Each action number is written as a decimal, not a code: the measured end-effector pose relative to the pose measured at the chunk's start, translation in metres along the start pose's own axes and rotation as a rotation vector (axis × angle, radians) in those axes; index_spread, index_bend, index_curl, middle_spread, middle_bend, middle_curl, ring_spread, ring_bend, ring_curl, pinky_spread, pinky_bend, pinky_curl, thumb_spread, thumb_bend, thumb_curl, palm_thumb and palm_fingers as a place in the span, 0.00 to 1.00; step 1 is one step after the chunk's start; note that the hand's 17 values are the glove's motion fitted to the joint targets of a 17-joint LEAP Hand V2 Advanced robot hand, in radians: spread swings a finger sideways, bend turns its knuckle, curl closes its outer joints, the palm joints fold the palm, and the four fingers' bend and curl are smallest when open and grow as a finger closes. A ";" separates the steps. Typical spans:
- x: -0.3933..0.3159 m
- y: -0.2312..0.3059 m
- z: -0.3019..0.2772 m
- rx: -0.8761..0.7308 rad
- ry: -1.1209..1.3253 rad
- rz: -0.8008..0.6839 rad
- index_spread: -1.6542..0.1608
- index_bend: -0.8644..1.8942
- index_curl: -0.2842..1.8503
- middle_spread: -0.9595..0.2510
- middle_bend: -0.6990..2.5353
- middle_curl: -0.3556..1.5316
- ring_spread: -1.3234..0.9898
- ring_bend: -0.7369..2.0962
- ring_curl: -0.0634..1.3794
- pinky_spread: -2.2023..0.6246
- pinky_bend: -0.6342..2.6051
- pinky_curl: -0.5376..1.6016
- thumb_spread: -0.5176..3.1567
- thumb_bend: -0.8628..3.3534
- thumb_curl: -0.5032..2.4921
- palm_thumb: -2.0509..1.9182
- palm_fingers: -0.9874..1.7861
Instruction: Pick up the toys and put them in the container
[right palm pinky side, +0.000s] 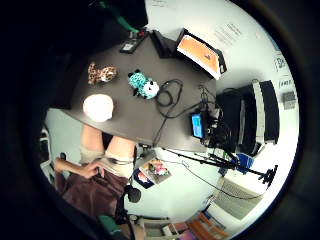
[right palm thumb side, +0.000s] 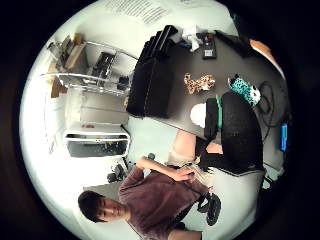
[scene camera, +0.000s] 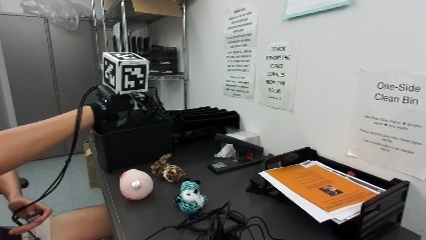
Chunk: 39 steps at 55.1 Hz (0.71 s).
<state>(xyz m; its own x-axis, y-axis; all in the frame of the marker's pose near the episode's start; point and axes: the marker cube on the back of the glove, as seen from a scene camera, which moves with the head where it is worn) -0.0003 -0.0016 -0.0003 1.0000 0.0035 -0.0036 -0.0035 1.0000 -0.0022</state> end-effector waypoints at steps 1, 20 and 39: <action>0.000 -0.001 0.000 0.000 0.003 0.002 0.88 0.38 0.15 0.80 0.25 0.19 0.57 0.35 0.06 0.78 0.34 0.29 0.26 0.24 0.17 0.55 0.44; 0.003 -0.039 -0.011 -0.038 0.159 0.085 0.83 0.37 0.23 0.81 0.27 0.25 0.56 0.41 0.14 0.79 0.41 0.37 0.55 0.28 0.21 0.56 0.38; 0.030 -0.118 0.079 -0.299 0.134 0.206 0.83 0.34 0.22 0.85 0.27 0.30 0.57 0.44 0.19 0.79 0.46 0.40 0.56 0.26 0.23 0.52 0.29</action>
<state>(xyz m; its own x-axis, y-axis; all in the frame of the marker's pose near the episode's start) 0.0306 -0.1196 0.0793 0.9689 0.1843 -0.1649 -0.2251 0.9335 -0.2790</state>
